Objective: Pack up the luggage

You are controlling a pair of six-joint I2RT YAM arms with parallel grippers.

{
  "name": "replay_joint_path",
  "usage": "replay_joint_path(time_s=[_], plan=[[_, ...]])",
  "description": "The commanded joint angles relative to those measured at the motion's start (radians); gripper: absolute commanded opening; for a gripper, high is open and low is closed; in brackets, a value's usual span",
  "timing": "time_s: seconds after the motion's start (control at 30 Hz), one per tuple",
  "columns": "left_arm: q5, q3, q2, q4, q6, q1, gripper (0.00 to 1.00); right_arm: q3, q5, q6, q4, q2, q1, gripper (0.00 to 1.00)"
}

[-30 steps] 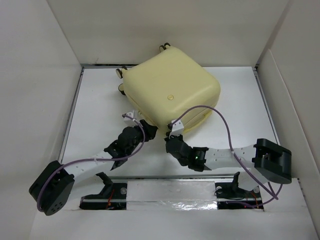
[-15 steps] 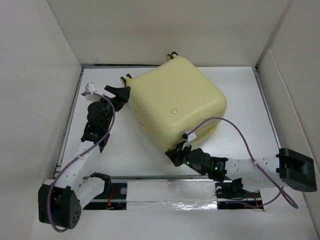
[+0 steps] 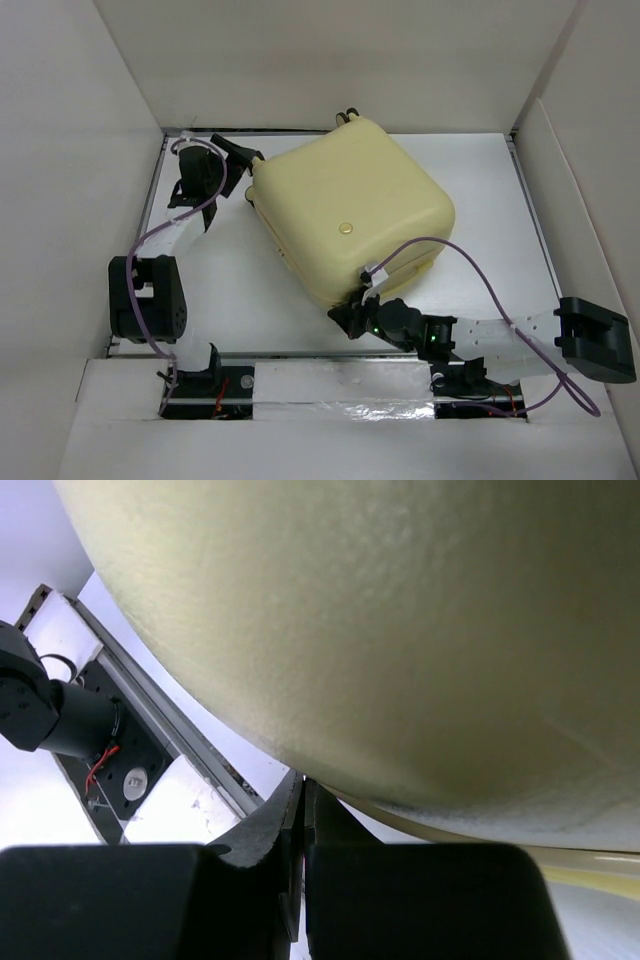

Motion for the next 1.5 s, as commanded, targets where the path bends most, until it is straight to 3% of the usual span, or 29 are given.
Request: replay_joint_path(time_s=[0.0,0.43,0.73,0.83,0.9,0.93,0.97,1.0,1.17,1.3,1.43,1.47], plan=[[0.062,0.074,0.029,0.008,0.002,0.0,0.84,0.06,-0.082,0.011,0.187,-0.01,0.015,0.0],[0.191,0.12,0.215,0.238,-0.19,-0.01,0.81,0.052,-0.086,0.011,0.178,-0.008,0.015,0.0],[0.206,0.241,0.322,0.278,-0.264,-0.048,0.69,0.054,-0.1,0.014,0.173,0.007,0.006,0.0],[0.208,0.243,0.345,0.321,-0.288,-0.048,0.62,0.048,-0.097,0.02,0.175,0.003,0.006,0.0],[0.206,0.232,0.35,0.373,-0.295,-0.048,0.43,0.043,-0.095,0.02,0.175,0.001,0.006,0.0],[0.206,0.209,0.347,0.396,-0.301,-0.048,0.33,0.043,-0.094,0.02,0.175,-0.002,-0.005,0.0],[0.203,0.186,0.333,0.425,-0.305,-0.048,0.04,0.041,-0.098,0.02,0.175,-0.005,-0.005,0.0],[0.195,0.156,0.318,0.515,-0.311,-0.048,0.0,0.037,-0.106,0.023,0.176,-0.011,-0.02,0.0],[0.062,-0.118,0.111,0.616,-0.253,0.03,0.0,-0.006,-0.204,0.019,0.191,-0.127,-0.162,0.0],[-0.044,-0.383,-0.099,0.708,-0.201,0.04,0.0,0.017,-0.272,-0.041,0.072,-0.247,-0.323,0.0],[-0.142,-0.68,-0.352,0.732,-0.146,-0.057,0.0,0.145,-0.385,-0.136,-0.089,-0.31,-0.565,0.0],[-0.144,-0.726,-0.391,0.734,-0.144,-0.057,0.0,0.165,-0.406,-0.137,-0.101,-0.309,-0.566,0.0]])
